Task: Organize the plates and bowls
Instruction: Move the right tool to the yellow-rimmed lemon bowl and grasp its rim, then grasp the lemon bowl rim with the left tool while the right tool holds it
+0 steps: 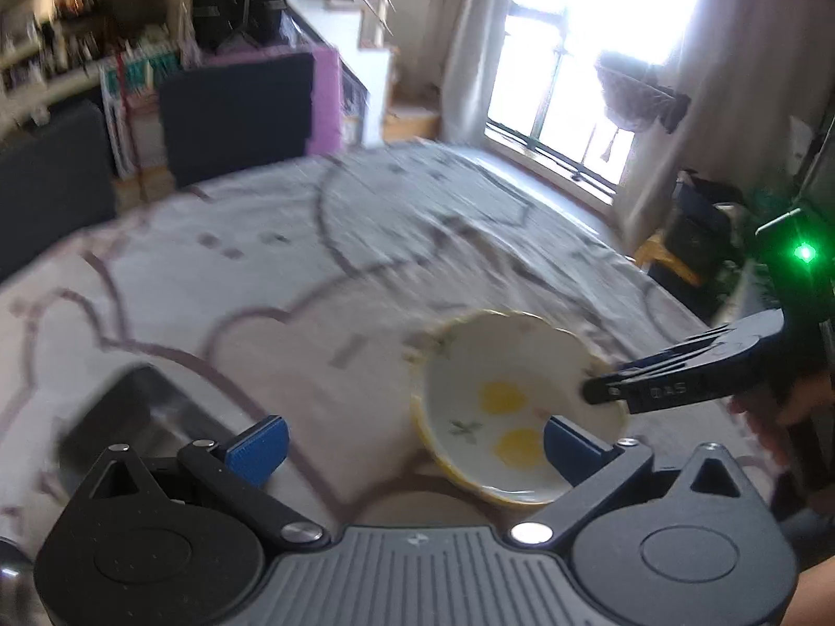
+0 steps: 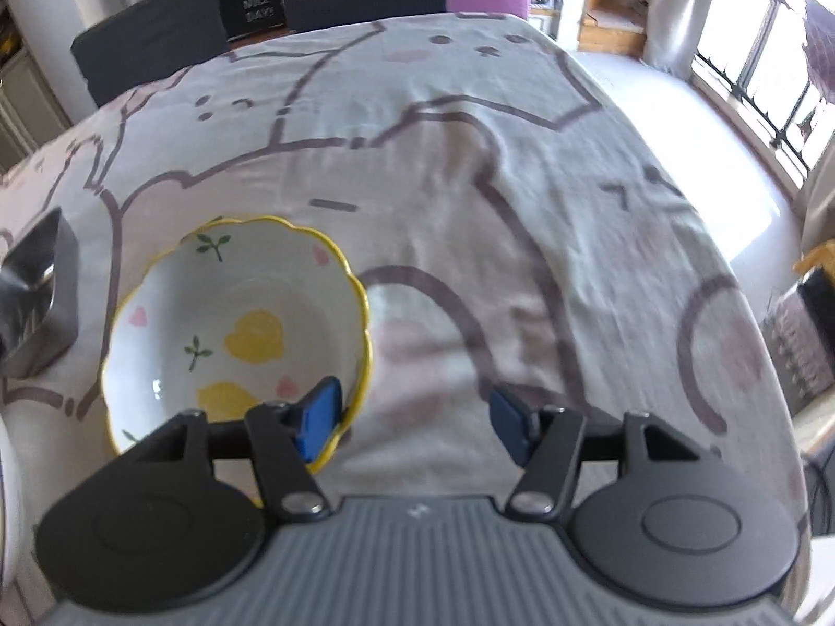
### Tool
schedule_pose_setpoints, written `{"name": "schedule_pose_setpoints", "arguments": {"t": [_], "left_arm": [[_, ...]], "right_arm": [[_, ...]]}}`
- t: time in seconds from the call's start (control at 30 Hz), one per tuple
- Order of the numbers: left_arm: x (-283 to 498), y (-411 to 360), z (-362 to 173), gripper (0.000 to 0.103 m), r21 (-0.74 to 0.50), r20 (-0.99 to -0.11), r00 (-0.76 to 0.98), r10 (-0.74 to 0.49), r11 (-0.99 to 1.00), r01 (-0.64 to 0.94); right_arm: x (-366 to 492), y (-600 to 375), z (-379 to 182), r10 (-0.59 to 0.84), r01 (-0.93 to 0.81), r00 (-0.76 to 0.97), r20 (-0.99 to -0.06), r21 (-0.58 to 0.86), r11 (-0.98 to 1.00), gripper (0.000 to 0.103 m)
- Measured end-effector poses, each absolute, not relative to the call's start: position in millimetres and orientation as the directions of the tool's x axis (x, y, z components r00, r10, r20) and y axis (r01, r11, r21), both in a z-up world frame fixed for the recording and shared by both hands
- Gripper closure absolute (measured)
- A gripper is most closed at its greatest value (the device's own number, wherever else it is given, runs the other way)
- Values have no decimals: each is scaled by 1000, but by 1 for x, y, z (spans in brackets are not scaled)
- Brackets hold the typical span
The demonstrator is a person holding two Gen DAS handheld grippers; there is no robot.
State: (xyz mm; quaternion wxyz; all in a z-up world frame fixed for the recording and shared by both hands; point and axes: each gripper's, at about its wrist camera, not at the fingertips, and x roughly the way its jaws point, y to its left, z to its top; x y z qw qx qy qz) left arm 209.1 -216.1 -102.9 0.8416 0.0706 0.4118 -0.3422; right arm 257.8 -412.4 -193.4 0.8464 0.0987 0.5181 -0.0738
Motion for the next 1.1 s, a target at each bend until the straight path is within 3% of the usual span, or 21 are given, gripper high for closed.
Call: {"name": "schedule_pose_setpoints", "arguments": {"t": [0.03, 0.1, 0.13, 0.17, 0.23, 0.33, 0.87, 1.1], "left_arm": [[212, -220, -107, 17, -191, -750, 403, -525, 755, 627], [219, -226, -116, 38, -244, -774, 351, -527, 760, 603], [223, -228, -121, 47, -260, -786, 336, -519, 770, 582], [226, -230, -125, 50, -268, -796, 327, -510, 781, 564], [229, -232, -132, 59, -274, -807, 315, -500, 789, 549], [234, -234, -142, 86, -279, -822, 297, -486, 798, 535], [243, -243, -166, 86, -309, -820, 299, -488, 817, 487], [238, -247, -163, 89, -258, -836, 318, -448, 831, 493]], "right_arm": [[254, -415, -191, -3, 225, 459, -889, 112, 968, 56], [253, -411, -190, 19, 192, 474, -880, 124, 974, 79], [253, -407, -189, 21, 171, 480, -877, 117, 978, 84], [254, -403, -188, 20, 158, 484, -875, 110, 981, 88], [256, -399, -188, 6, 162, 483, -876, 96, 982, 88], [258, -400, -189, 16, 173, 484, -875, 113, 978, 89], [254, -400, -200, 31, 222, 505, -862, 165, 961, 89], [256, -397, -197, 18, 258, 494, -870, 166, 952, 90]]}}
